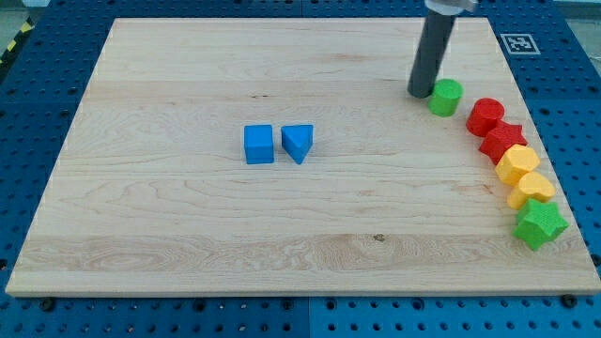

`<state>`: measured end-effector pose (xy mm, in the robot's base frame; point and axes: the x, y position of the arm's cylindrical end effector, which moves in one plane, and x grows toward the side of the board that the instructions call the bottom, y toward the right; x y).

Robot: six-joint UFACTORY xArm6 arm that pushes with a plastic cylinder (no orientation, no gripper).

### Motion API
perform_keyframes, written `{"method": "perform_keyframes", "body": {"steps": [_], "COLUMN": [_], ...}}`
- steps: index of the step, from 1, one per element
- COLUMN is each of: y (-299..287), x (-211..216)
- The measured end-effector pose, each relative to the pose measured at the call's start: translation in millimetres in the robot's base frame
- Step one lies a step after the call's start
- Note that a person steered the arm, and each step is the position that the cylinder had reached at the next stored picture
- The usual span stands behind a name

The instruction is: Slide the green circle above red circle

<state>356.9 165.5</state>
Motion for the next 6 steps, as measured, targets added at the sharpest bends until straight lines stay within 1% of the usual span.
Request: {"method": "perform_keyframes", "body": {"steps": [1, 2, 3, 4, 6], "y": [-8, -21, -6, 9, 19], "x": [5, 22, 25, 17, 15]}}
